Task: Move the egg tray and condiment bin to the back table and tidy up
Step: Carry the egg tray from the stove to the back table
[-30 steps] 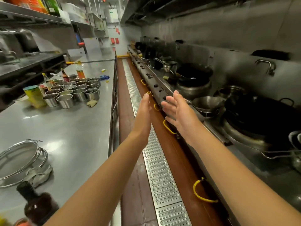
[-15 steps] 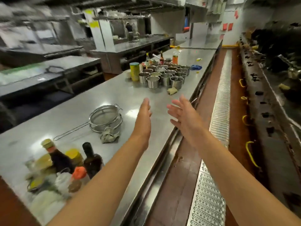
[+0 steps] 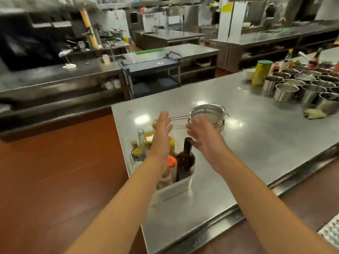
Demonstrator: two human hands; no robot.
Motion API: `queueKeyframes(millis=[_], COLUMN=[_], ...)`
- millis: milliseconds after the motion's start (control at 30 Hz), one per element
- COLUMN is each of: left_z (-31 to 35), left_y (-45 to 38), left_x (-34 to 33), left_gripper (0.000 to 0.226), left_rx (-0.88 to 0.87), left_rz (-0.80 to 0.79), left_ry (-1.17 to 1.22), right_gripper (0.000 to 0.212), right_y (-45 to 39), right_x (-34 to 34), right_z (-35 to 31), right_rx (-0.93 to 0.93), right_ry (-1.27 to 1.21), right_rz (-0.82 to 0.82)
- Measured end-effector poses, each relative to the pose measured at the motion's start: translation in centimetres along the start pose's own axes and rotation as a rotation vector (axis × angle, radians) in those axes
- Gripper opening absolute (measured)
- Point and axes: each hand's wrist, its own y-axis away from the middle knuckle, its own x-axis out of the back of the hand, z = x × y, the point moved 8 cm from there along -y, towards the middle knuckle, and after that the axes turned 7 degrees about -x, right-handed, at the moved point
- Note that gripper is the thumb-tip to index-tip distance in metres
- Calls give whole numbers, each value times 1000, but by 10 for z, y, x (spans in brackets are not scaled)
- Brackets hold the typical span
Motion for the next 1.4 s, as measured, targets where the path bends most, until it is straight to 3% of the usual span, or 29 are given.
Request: queueKeyframes(millis=[300, 533, 1033, 1167, 1400], left_z=[-23, -6, -10, -13, -35], left_y=[-7, -29, -35, -32, -60], left_x=[75, 46, -241, -322, -453], left_gripper=[63, 65, 64, 76, 59], left_rx=[114, 49, 14, 0, -12], left_rz=[105, 73, -195, -327, -468], left_ry=[-21, -32, 60, 100, 47], right_gripper=[53, 49, 54, 53, 50], right_y=[-21, -37, -13, -8, -21], right_x=[-68, -40, 228, 299, 432], right_z=[2, -9, -85, -95, -113], right_rx=[-30, 19, 172, 199, 249], right_ry=[81, 64, -42, -91, -173], right_rz=[-92, -52, 167, 235, 405])
